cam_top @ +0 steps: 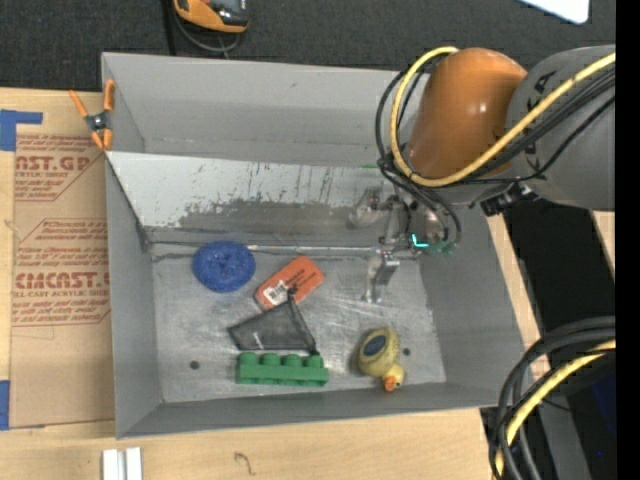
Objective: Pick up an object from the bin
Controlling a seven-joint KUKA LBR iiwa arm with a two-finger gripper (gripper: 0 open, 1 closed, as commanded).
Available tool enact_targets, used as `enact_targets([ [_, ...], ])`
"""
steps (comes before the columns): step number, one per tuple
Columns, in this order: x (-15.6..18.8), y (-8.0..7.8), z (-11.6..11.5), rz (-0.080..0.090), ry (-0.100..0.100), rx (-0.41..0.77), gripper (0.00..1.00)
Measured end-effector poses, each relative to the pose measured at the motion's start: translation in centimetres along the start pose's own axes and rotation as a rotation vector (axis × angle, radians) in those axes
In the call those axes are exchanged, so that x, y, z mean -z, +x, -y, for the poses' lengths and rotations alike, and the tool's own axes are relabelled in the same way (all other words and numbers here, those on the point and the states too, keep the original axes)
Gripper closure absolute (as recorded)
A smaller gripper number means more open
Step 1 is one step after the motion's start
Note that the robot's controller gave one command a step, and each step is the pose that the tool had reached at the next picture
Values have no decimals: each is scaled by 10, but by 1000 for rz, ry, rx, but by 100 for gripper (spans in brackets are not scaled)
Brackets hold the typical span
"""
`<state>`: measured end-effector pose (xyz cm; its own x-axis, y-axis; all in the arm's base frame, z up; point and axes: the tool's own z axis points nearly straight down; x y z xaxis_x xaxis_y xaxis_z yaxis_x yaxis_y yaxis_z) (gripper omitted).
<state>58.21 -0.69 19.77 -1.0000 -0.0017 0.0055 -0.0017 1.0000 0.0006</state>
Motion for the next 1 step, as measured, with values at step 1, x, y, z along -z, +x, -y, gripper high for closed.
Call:
enact_targets([
  [1, 5, -2, 0, 8, 0, 0, 0],
])
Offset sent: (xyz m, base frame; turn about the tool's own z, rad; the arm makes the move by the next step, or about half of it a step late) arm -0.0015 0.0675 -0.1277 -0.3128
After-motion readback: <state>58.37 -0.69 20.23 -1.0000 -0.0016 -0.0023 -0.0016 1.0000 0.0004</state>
